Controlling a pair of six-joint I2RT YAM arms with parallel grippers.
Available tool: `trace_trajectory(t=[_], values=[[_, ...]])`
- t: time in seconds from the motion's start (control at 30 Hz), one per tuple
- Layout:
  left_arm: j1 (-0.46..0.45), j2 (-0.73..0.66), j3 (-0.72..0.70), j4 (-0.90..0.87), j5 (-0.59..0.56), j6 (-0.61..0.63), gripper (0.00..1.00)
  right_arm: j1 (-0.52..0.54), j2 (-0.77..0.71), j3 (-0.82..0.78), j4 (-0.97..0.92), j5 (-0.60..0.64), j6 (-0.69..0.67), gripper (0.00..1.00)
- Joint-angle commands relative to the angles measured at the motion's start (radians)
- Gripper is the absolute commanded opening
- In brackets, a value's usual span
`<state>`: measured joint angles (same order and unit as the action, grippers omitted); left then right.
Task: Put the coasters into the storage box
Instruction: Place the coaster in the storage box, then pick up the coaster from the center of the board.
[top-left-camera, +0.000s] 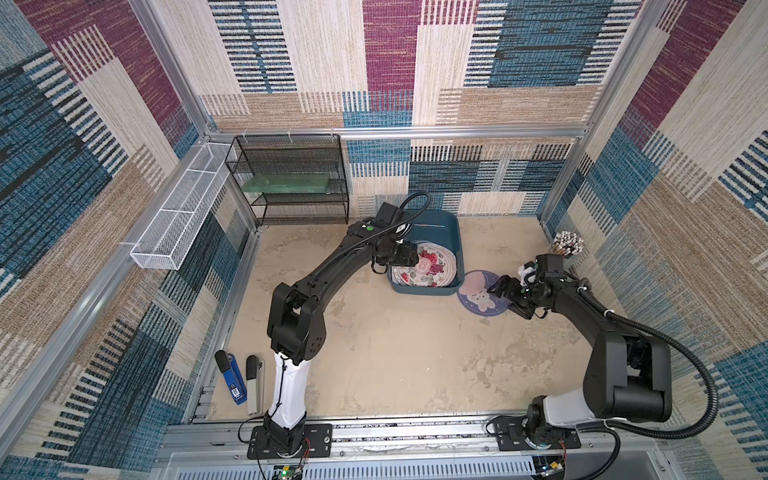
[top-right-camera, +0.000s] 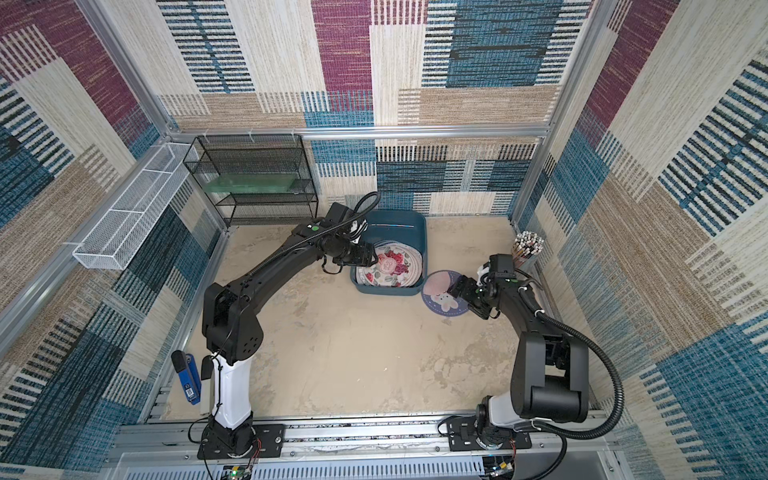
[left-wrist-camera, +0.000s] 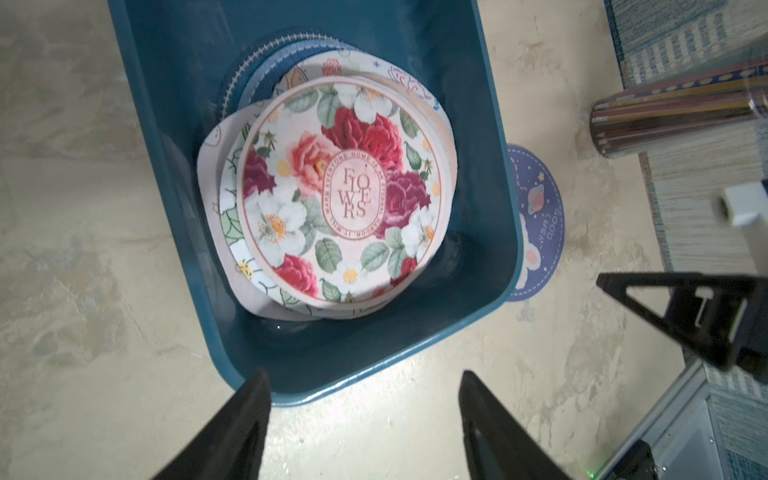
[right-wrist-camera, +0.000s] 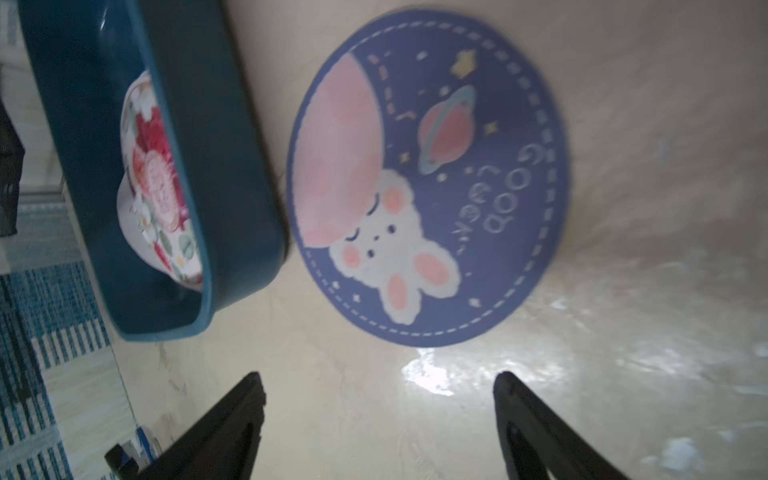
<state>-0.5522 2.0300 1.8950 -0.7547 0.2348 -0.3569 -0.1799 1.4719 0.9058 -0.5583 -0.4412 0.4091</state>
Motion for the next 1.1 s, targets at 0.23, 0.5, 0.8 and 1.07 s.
trace_trajectory(t=[0.23, 0.5, 0.8, 1.07], values=[[0.013, -0.180, -0.298, 0.185, 0.078, -0.114, 0.71, -0.149, 0.163, 0.053, 0.022, -0.010, -0.077, 0.87], [0.061, -0.248, -0.435, 0.223, 0.109, -0.131, 0.71, -0.126, 0.280, 0.130, -0.017, 0.045, -0.130, 0.85], [0.091, -0.250, -0.455, 0.228, 0.128, -0.129, 0.71, -0.057, 0.358, 0.149, -0.046, 0.111, -0.117, 0.83], [0.098, -0.250, -0.453, 0.223, 0.133, -0.126, 0.71, -0.027, 0.435, 0.137, -0.040, 0.123, -0.136, 0.77]])
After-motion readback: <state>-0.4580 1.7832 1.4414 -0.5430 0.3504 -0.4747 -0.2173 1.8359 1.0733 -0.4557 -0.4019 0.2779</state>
